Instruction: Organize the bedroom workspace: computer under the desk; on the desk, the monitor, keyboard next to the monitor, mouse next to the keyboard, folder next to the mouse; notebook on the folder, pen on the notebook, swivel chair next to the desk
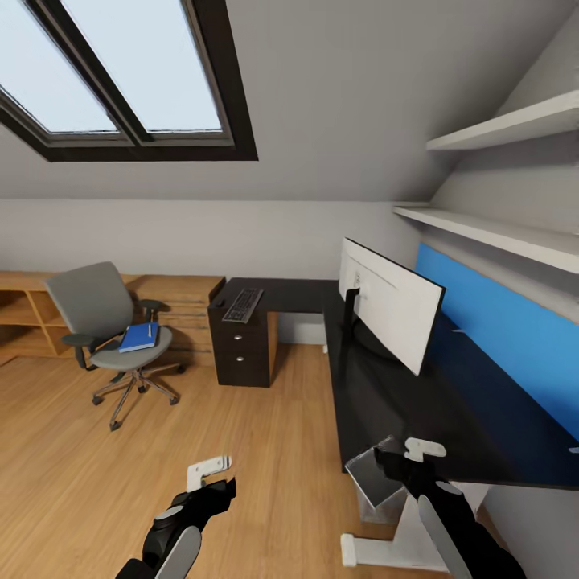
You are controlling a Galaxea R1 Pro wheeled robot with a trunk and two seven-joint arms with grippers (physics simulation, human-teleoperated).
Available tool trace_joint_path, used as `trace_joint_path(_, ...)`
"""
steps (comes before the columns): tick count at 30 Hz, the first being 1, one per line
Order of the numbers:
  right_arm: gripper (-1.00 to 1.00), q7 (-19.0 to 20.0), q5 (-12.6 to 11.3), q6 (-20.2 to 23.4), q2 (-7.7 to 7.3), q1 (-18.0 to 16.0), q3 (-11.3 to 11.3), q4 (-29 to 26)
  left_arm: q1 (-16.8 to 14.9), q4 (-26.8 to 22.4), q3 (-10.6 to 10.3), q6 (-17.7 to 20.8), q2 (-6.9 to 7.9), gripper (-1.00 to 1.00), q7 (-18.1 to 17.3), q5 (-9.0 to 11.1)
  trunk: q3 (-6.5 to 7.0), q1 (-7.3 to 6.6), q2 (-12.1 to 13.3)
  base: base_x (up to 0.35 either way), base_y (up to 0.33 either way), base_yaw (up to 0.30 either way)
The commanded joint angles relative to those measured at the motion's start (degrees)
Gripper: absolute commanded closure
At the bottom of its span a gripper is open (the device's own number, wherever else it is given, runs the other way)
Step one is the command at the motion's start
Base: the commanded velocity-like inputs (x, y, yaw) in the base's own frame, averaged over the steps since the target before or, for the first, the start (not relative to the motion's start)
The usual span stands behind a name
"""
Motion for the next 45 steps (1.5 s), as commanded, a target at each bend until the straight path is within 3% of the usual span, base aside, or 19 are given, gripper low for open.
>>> trace_joint_path(1,-1.00,-0.6,-0.7,0.2,-0.07,0.0,0.2,-0.1,-0.1,-0.1,-0.2,0.1,0.06,-1.00,0.6,0.5,-0.09,-0.02,-0.1,-0.336,0.000,0.000)
trace_joint_path(17,-1.00,-0.1,-1.0,0.0,-0.12,0.0,0.0,0.0,-0.1,-0.1,-0.2,0.1,0.06,-1.00,0.6,0.5,-0.09,-0.02,-0.1,-0.336,0.044,0.000)
trace_joint_path(24,-1.00,1.9,-4.3,-0.4,-0.22,0.0,-2.2,0.3,-0.1,-0.1,-0.2,0.1,0.06,-1.00,0.6,0.5,-0.09,-0.02,-0.1,-0.313,0.174,0.000)
trace_joint_path(25,-1.00,3.6,-7.2,-0.3,-0.24,0.0,-4.7,0.8,-0.1,-0.1,-0.2,0.1,0.06,-1.00,0.6,0.5,-0.09,-0.02,-0.1,-0.247,0.171,0.000)
trace_joint_path(28,-1.00,5.8,-10.6,-0.2,-0.20,0.0,-7.7,1.3,-0.1,-0.1,-0.1,0.1,0.06,-1.00,0.6,0.5,-0.09,-0.02,-0.1,-0.170,0.117,0.000)
trace_joint_path(29,-1.00,7.5,-14.0,-0.1,-0.16,0.0,-10.9,1.8,-0.1,-0.1,-0.1,0.2,0.06,-1.00,0.6,0.5,-0.09,-0.02,-0.1,-0.068,0.047,0.000)
trace_joint_path(31,-1.00,8.6,-19.0,0.1,-0.14,0.0,-14.9,2.5,-0.1,-0.7,0.0,0.2,0.06,-1.00,0.7,0.5,-0.09,-0.02,-0.1,-0.036,0.025,0.000)
trace_joint_path(32,-1.00,9.1,-25.6,0.3,-0.20,-0.1,-17.6,2.9,-0.1,-2.6,0.1,0.2,0.06,-1.00,0.7,0.5,-0.09,-0.02,-0.1,-0.009,0.006,0.000)
trace_joint_path(35,-1.00,9.3,-29.7,0.2,-0.24,-0.1,-18.8,2.8,-0.1,-3.3,0.1,0.2,0.06,-1.00,0.8,0.5,-0.09,-0.02,-0.1,-0.006,0.004,0.000)
trace_joint_path(36,-1.00,9.4,-32.1,0.0,-0.28,-0.1,-19.7,2.8,-0.1,-3.6,0.1,0.2,0.06,-1.00,0.8,0.6,-0.27,0.20,-0.5,-0.003,0.002,0.000)
trace_joint_path(39,-1.00,9.6,-35.1,-0.2,-0.24,-0.1,-21.2,2.6,-0.1,-3.8,0.1,0.2,0.05,-1.00,0.8,0.6,-0.80,0.85,-1.7,-0.002,0.001,0.000)
trace_joint_path(45,-1.00,9.8,-36.1,-0.3,-0.18,-0.1,-21.8,2.6,-0.1,-4.0,0.1,0.2,0.06,-1.00,0.8,0.5,-1.88,2.17,-4.1,0.000,0.000,0.000)
